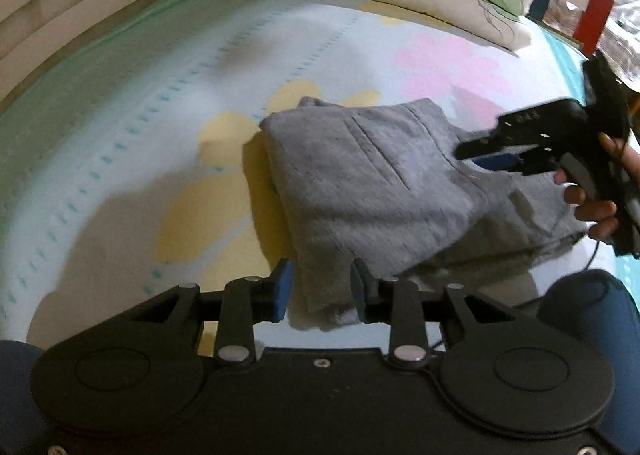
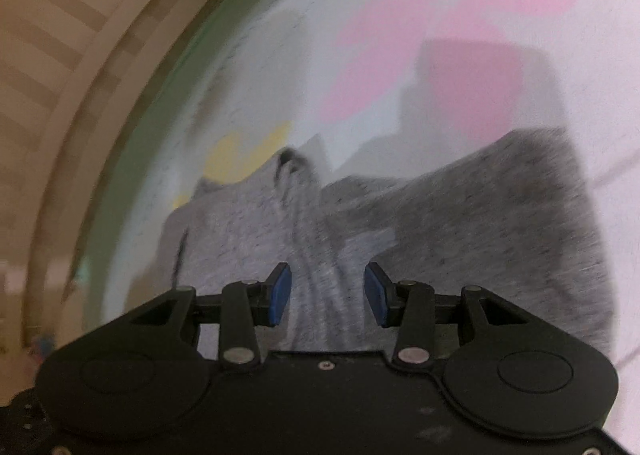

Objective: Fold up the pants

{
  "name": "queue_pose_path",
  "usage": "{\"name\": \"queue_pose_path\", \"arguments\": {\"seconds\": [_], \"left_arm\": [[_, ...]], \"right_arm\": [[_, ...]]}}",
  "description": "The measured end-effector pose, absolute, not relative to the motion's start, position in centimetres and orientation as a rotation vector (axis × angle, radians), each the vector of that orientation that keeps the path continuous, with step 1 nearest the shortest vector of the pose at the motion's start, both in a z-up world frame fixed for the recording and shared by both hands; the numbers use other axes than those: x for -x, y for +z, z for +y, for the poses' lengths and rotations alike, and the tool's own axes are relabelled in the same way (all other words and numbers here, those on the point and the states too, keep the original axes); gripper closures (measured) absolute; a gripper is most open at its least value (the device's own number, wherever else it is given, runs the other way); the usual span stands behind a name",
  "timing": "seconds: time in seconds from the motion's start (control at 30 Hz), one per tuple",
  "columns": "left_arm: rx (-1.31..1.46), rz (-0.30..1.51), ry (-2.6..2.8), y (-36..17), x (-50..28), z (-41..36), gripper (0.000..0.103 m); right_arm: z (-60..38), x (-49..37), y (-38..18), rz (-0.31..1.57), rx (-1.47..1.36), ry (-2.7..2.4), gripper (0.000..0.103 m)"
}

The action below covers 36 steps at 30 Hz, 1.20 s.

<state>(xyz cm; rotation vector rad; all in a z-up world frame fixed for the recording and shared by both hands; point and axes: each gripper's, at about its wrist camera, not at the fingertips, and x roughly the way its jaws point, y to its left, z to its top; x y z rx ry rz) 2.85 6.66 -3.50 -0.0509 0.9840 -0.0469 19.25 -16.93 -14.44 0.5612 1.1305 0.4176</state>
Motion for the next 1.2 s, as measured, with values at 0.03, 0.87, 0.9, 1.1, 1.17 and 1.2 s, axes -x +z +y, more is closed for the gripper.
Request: {"name": "queue_pose_path", "arguments": {"seconds": [0.03,0.87,0.9,1.1,1.17,1.2], "left_arm": [[0.047,0.982,-0.055,-3.5,-2.6,6.4,0.062],[0.022,0.864,-0.181,-2.8,-4.2,-7.6,0.038],[0.023,0.855,-0.165,-2.9,-4.8,-7.8,0.038],[-0.021,0.957,-0.047,-5.9,-7.9,-6.7,0.037],[-0.027,1.014,-0.022,-7.5,-8.0,-5.6,0.038],[-0.023,1.053,-0.011,-8.5,-7.9,-5.0,0.038]], "right_arm": [[-16.6,-19.3,-14.7,1.138,-0.575,0.445,0.058],[-8.6,-16.9,1.6,0.937,-0.148,0.541,0.095],[-9.2,-16.6,1.8,0.934,-0.143,0.547,0.095],[-9.0,-17.0,4.1,0.903,-0.141,0.536,0.095],[-9.4,-16.9,4.9,0.886,-0.142,0.523,0.095],[-9.8,-17.0,5.2,0.878,-0.144,0.514,0.095]]}}
